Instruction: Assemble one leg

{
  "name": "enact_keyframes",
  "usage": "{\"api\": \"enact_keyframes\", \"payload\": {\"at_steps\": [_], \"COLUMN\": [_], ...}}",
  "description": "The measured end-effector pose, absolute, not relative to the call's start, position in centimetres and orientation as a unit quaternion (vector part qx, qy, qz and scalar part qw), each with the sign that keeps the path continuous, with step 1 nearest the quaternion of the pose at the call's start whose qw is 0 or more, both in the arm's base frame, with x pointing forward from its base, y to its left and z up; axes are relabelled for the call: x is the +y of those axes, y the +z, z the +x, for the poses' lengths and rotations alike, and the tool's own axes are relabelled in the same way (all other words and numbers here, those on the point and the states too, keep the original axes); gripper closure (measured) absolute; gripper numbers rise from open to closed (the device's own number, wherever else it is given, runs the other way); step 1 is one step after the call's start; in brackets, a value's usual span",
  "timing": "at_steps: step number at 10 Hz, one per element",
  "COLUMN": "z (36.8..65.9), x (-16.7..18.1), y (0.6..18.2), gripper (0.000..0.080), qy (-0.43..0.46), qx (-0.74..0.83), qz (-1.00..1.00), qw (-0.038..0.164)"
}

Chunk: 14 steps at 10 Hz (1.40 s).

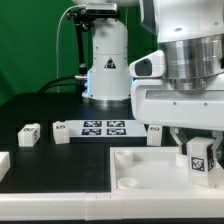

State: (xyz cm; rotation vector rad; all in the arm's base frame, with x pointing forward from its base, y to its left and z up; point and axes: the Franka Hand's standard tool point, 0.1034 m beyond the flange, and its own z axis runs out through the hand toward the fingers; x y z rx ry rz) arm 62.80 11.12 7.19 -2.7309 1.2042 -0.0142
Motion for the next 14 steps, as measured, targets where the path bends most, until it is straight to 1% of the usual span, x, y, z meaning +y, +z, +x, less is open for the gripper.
{"api": "enact_keyframes", "payload": {"at_steps": [2, 4, 6, 7, 8, 9, 10, 11, 14], "z": [62.5, 62.4, 62.4, 62.4, 62.4, 62.4, 62.4, 62.4, 62.4], "x": [11.6, 11.9, 11.9, 11.9, 12.0, 12.1, 12.1, 12.2, 12.4], "y": [7.1, 7.1, 7.0, 7.0, 7.0, 7.0, 7.0, 7.0, 7.0], "gripper": [0.0508, 0.0508, 0.0508, 0.0405, 0.0266, 0.0186, 0.0186, 0.0157, 0.0151], "qy": [0.011, 0.014, 0.015, 0.014, 0.014, 0.012, 0.005, 0.001, -0.011], "qx": [0.546, 0.616, 0.623, 0.613, 0.607, 0.583, 0.506, 0.451, 0.295], "qz": [-0.834, -0.784, -0.779, -0.787, -0.791, -0.809, -0.86, -0.89, -0.953], "qw": [0.073, 0.069, 0.071, 0.071, 0.071, 0.071, 0.071, 0.071, 0.071]}}
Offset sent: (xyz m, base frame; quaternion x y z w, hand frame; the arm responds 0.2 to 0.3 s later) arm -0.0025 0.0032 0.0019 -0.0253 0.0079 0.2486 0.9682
